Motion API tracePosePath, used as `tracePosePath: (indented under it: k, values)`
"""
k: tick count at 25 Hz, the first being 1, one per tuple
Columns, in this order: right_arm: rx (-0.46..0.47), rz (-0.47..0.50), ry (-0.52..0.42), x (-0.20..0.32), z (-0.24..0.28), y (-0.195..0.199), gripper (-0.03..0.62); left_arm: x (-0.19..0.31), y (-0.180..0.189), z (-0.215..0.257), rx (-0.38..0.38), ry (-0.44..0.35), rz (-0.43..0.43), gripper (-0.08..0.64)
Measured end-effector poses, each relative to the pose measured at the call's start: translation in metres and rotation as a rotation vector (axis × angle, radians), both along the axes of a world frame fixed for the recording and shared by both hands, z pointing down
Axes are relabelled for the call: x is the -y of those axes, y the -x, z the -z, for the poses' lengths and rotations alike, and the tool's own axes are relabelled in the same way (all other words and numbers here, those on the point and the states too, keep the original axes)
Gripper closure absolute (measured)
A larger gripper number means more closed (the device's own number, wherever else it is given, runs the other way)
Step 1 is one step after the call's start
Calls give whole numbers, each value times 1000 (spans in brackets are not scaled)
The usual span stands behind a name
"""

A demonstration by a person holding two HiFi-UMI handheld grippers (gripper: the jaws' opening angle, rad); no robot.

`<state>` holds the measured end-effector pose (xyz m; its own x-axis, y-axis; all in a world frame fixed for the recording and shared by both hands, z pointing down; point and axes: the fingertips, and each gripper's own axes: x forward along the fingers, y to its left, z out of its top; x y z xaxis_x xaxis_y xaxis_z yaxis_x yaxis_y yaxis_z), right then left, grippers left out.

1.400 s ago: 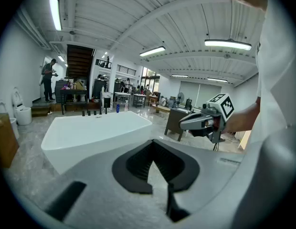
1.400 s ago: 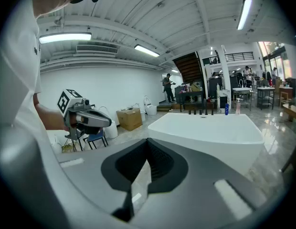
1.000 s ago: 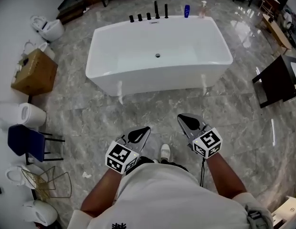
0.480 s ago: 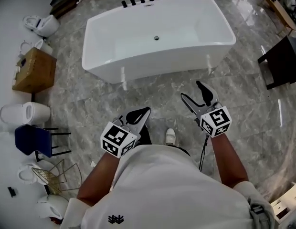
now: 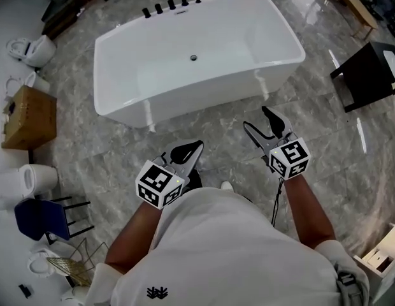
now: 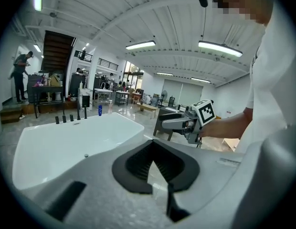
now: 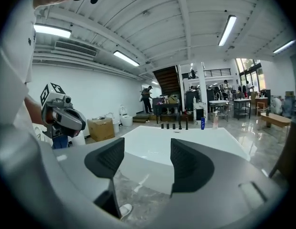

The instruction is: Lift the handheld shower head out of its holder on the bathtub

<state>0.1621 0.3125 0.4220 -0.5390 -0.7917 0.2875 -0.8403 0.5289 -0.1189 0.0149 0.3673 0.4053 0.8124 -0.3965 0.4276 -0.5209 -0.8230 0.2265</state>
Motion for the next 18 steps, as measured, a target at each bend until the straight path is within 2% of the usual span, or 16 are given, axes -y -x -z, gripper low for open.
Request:
tracePosePath:
  k: [12, 15, 18]
  values:
    - [-57, -59, 23, 154, 14, 99, 284, 146, 94, 5, -37, -2, -88, 554]
    - [-70, -71, 27, 185, 10, 114, 286, 177, 114, -2, -40, -1, -88, 554]
    - [-109, -37, 36, 206, 8, 127, 287, 202, 127, -5, -41, 2, -70, 554]
